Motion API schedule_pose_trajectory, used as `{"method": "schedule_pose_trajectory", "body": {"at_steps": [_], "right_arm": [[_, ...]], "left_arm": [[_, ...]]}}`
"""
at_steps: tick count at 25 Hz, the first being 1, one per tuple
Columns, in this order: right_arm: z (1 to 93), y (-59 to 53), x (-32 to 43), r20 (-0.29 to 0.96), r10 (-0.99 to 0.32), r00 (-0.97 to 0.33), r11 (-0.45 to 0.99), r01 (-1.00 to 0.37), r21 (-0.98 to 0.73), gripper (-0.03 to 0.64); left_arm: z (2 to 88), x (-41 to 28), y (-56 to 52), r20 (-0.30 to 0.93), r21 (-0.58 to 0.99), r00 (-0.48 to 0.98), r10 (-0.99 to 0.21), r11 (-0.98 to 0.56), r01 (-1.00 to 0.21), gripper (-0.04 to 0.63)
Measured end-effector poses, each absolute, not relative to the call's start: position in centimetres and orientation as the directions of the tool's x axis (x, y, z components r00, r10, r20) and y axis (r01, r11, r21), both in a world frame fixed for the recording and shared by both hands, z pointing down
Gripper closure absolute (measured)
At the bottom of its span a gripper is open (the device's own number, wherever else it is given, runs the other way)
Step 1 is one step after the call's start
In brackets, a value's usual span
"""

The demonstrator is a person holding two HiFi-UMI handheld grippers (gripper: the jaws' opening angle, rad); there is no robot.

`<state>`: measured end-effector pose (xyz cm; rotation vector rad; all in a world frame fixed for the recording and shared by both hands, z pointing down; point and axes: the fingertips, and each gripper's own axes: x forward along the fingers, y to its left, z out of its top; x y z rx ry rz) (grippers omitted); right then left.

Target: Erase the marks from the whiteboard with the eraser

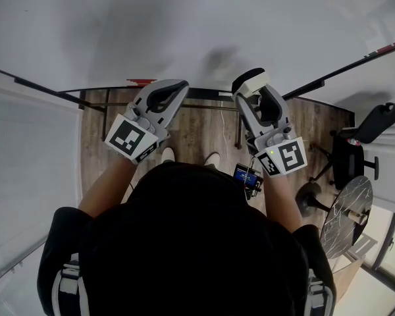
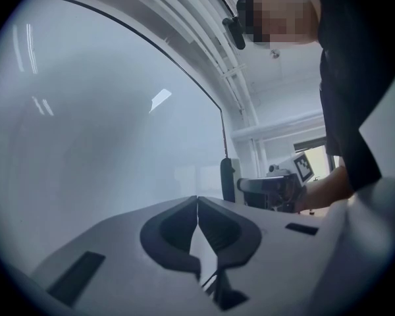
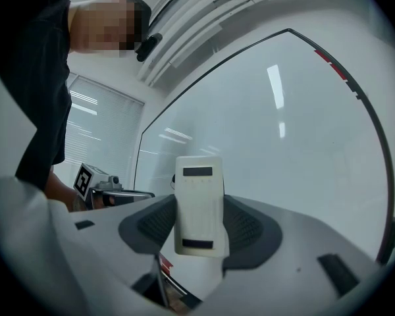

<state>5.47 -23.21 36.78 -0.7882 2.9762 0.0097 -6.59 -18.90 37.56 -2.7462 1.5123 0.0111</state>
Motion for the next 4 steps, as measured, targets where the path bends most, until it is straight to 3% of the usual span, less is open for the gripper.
{"method": "schedule_pose_trajectory", "body": {"at_steps": [4], "right_arm": [[36.39,-23.33,5.75,-0.066,-0.493,-0.867,0.869,-0.494,-0.011,0.392]], "left_arm": [[37.38,-6.49,-19.05,-0.007,0.0,0.531,-0.847,-0.531,-0.847,0.589]]}}
